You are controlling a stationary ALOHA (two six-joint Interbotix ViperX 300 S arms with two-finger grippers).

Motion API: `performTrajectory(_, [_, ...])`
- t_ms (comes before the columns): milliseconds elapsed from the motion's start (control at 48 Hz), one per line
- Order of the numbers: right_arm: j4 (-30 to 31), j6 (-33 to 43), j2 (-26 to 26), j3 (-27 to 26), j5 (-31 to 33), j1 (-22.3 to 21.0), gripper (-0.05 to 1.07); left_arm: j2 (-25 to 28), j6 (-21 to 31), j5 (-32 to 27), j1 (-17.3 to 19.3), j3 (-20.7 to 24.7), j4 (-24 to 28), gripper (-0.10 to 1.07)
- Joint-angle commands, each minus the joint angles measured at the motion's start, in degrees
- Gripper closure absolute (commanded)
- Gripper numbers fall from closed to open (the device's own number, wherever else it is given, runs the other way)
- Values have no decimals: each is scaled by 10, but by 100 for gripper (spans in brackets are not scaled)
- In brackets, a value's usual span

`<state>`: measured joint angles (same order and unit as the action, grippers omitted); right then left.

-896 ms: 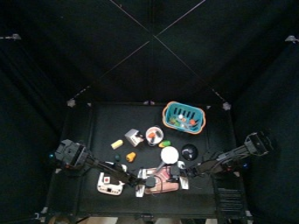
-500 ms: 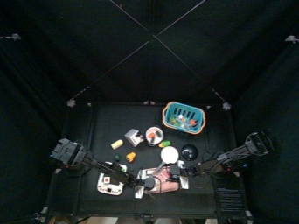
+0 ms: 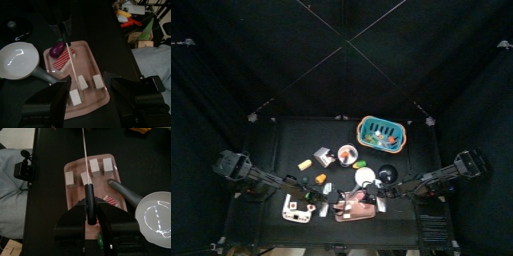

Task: Place cleaver back in holder

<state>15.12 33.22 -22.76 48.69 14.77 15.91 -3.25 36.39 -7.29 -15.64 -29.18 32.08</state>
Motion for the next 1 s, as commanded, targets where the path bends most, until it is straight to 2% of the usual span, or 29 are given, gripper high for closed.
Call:
performTrajectory(0, [1, 1, -12, -15, -4, -11, 53, -62, 2, 12, 14, -14, 16, 9])
performTrajectory(125, [1, 1, -12, -24, -4, -25, 53, -126, 1, 29, 33, -52, 29, 9])
performTrajectory(271, [-4, 2, -12, -33, -4, -47, 53, -210, 2, 73, 67, -107, 61, 9])
performTrajectory(417, [-11, 2, -12, -49, -4, -68, 53, -294, 1, 111, 91, -158, 68, 9])
performTrajectory(500, [-18, 2, -9, -61, -4, -81, 53, -337, -1, 106, 94, -178, 69, 9])
performTrajectory(604, [-21, 2, -7, -72, -4, -96, 52, -385, -1, 73, 95, -199, 81, 9])
performTrajectory(708, [-25, 3, -5, -82, -4, -119, 52, -412, -2, 29, 91, -216, 109, 9])
performTrajectory(792, [-34, 3, -4, -90, -4, -134, 52, -417, -2, 4, 91, -229, 154, 9])
performTrajectory(875, [-53, 3, -4, -100, -4, -149, 52, -417, 0, 4, 91, -236, 186, 9])
performTrajectory(979, [-83, 3, -2, -118, -3, -170, 52, -417, 2, 9, 91, -242, 195, 9])
